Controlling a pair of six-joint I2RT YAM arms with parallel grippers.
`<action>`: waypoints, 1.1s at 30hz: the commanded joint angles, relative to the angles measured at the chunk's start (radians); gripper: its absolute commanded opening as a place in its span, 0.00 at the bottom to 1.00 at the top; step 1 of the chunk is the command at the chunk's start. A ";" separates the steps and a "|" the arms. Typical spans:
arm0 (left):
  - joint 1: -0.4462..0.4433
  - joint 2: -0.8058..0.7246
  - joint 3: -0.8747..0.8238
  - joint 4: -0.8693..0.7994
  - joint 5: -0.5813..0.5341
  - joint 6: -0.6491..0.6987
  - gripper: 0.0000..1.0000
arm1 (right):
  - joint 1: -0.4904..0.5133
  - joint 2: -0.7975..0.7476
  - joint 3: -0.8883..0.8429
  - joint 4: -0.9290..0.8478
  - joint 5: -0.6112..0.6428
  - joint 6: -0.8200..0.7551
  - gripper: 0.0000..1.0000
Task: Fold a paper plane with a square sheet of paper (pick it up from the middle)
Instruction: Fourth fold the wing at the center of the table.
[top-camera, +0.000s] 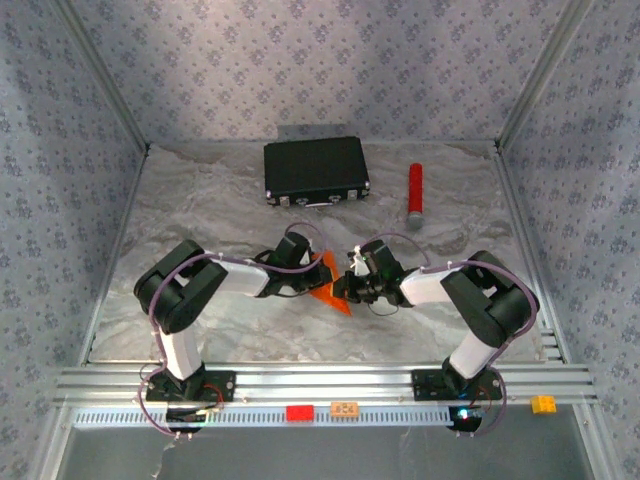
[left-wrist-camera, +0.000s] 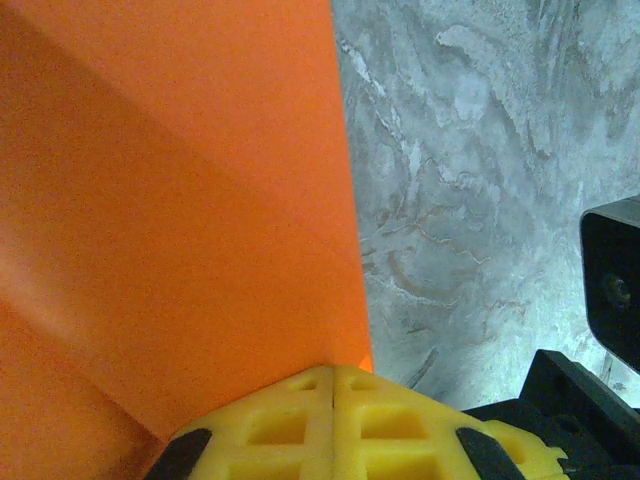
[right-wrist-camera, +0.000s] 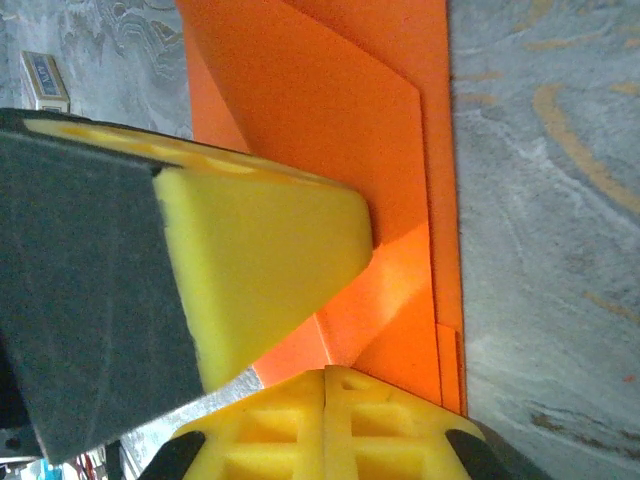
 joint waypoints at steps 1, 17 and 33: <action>0.047 0.029 0.005 -0.074 -0.043 0.040 0.03 | 0.002 0.017 -0.058 -0.159 0.052 -0.017 0.00; 0.162 0.043 0.050 -0.128 -0.015 0.106 0.03 | 0.001 0.011 -0.074 -0.152 0.047 -0.024 0.00; 0.255 0.036 0.144 -0.295 -0.058 0.181 0.03 | 0.000 0.009 -0.084 -0.143 0.034 -0.032 0.00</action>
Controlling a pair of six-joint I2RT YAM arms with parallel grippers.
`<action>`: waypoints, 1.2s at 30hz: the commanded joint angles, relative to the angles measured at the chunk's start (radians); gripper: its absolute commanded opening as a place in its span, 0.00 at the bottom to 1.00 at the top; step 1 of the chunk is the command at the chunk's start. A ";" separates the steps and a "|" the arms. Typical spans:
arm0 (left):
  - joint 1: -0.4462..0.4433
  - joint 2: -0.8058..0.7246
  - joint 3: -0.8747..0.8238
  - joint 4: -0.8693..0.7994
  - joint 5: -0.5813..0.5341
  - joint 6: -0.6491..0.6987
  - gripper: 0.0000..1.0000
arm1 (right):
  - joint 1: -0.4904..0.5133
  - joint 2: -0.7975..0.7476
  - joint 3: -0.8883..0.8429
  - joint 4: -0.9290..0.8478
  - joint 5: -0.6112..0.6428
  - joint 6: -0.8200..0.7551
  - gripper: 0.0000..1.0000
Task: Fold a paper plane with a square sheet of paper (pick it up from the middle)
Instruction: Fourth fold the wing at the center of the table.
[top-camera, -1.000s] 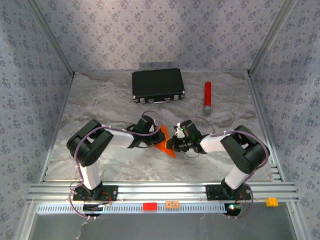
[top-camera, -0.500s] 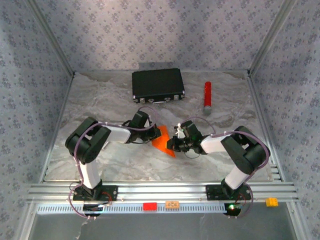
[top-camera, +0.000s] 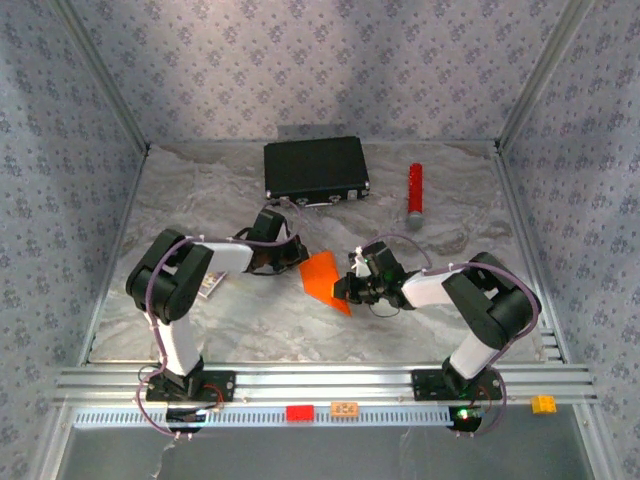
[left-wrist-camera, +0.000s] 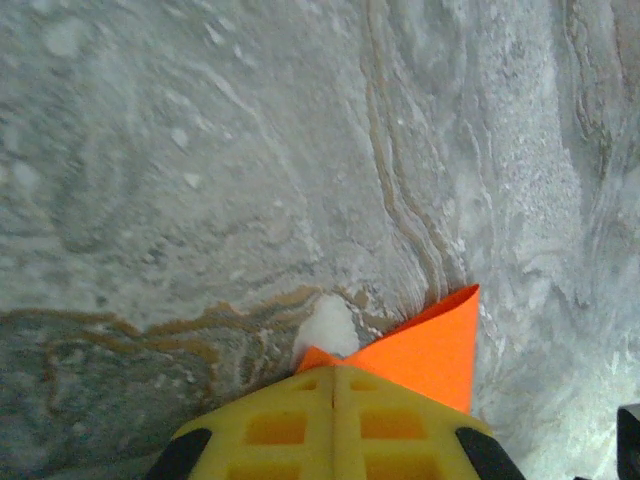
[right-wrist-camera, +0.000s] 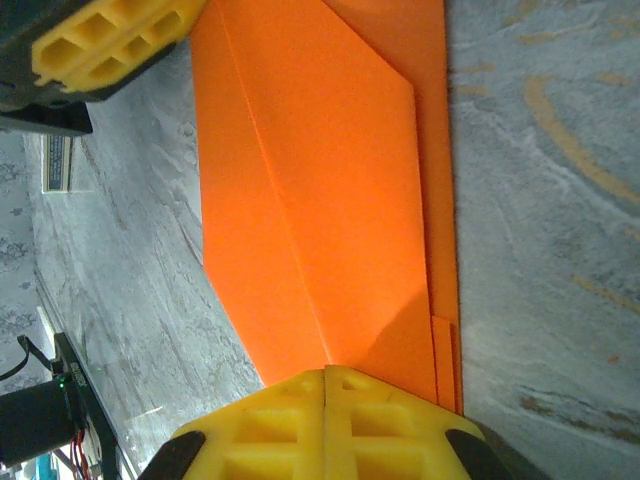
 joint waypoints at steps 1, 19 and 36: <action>0.025 0.019 0.038 -0.103 -0.090 0.046 0.03 | 0.000 0.022 -0.058 -0.173 0.026 -0.028 0.00; -0.024 -0.172 0.040 -0.160 -0.120 0.092 0.05 | 0.000 0.028 -0.047 -0.167 0.022 -0.031 0.00; -0.134 0.006 0.045 -0.061 -0.075 0.053 0.04 | -0.003 0.018 -0.040 -0.175 0.025 -0.026 0.00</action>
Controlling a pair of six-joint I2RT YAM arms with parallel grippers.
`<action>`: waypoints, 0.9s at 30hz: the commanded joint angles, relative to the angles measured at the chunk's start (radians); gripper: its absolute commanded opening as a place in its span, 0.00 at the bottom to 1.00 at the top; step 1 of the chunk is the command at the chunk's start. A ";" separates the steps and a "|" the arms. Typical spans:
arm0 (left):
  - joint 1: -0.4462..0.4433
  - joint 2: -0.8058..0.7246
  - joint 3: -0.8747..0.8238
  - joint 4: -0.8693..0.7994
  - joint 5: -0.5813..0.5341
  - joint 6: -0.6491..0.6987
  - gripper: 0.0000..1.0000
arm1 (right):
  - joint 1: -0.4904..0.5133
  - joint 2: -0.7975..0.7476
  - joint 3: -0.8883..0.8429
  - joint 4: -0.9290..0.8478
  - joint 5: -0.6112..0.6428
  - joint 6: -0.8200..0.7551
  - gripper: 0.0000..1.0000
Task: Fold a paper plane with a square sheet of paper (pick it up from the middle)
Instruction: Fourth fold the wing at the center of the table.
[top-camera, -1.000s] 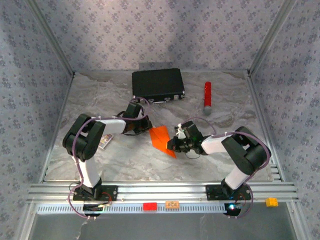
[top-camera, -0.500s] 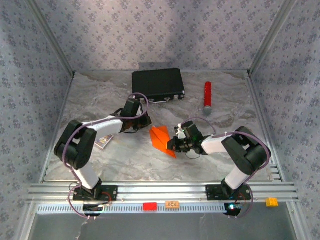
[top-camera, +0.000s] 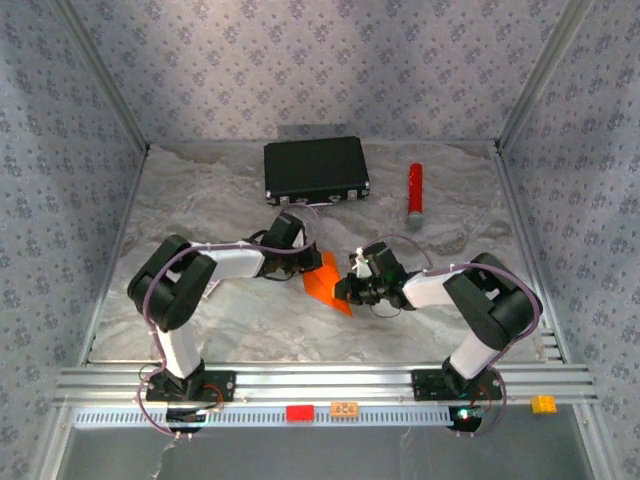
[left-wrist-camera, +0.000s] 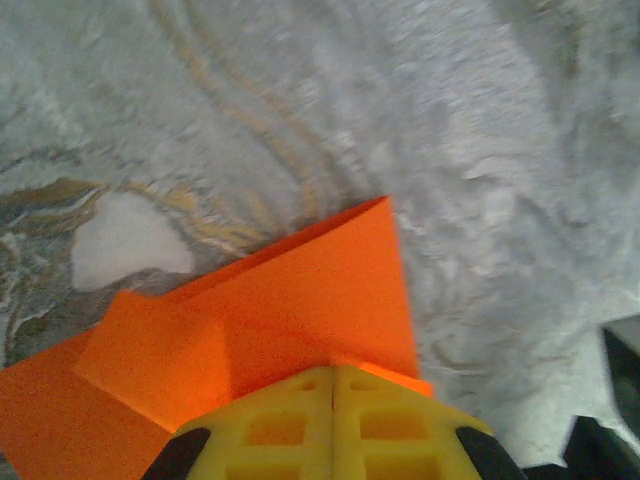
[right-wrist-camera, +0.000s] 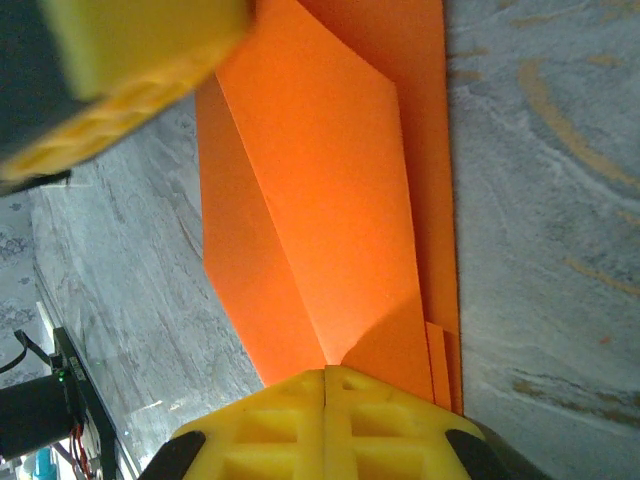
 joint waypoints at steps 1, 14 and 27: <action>0.005 0.035 0.013 -0.012 -0.024 -0.011 0.04 | -0.002 0.021 -0.031 -0.172 0.032 -0.018 0.00; 0.019 0.078 -0.041 -0.009 -0.027 0.006 0.02 | 0.014 -0.025 0.120 -0.236 0.004 -0.033 0.01; 0.020 0.083 -0.039 -0.009 -0.019 0.011 0.02 | 0.015 0.089 0.160 -0.273 0.012 -0.058 0.03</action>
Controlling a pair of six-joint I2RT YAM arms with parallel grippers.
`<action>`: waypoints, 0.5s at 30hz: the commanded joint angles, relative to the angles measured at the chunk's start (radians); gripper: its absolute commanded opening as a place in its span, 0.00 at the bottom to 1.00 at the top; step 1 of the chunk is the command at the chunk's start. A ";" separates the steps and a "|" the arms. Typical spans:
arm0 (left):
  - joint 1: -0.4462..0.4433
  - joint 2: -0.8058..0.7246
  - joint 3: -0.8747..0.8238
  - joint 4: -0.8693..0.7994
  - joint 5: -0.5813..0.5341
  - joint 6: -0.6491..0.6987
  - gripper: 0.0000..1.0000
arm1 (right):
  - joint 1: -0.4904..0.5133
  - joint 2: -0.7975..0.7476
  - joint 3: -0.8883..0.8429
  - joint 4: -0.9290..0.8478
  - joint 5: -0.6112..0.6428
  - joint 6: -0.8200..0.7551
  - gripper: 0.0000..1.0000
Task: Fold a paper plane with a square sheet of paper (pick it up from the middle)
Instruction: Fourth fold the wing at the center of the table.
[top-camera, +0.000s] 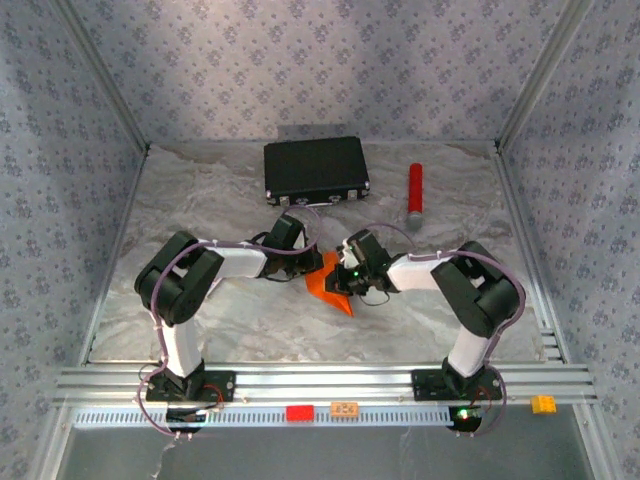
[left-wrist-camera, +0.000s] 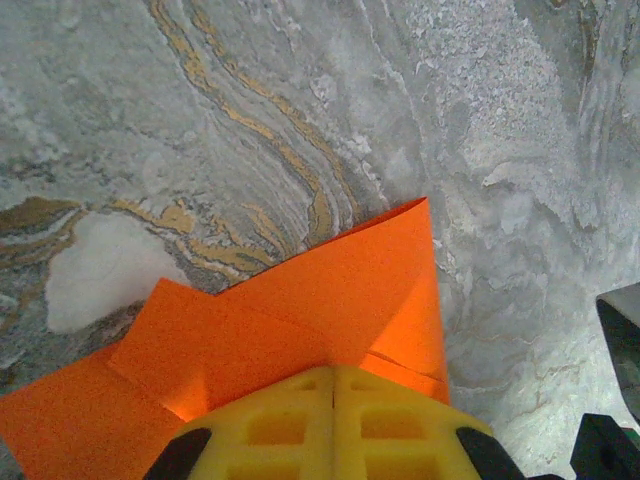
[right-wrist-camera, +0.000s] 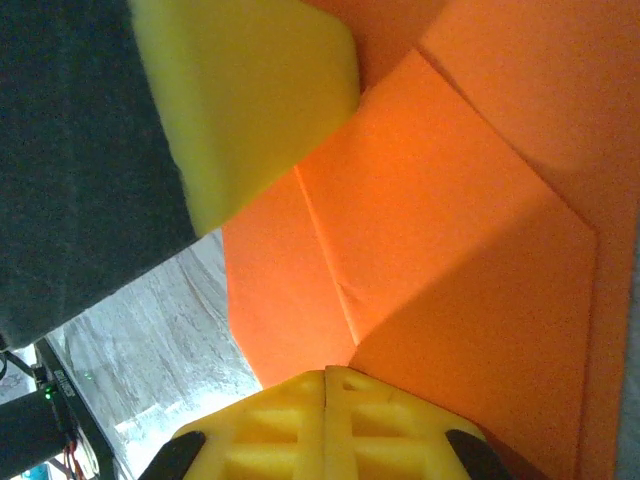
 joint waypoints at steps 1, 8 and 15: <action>0.013 0.045 -0.035 -0.070 -0.046 0.017 0.02 | -0.008 -0.029 -0.073 -0.051 0.007 -0.016 0.03; 0.015 0.060 -0.033 -0.063 -0.041 0.016 0.02 | -0.019 -0.133 -0.195 -0.032 -0.011 -0.007 0.04; 0.016 0.063 -0.036 -0.060 -0.041 0.013 0.01 | -0.027 -0.198 -0.329 0.010 -0.020 0.017 0.05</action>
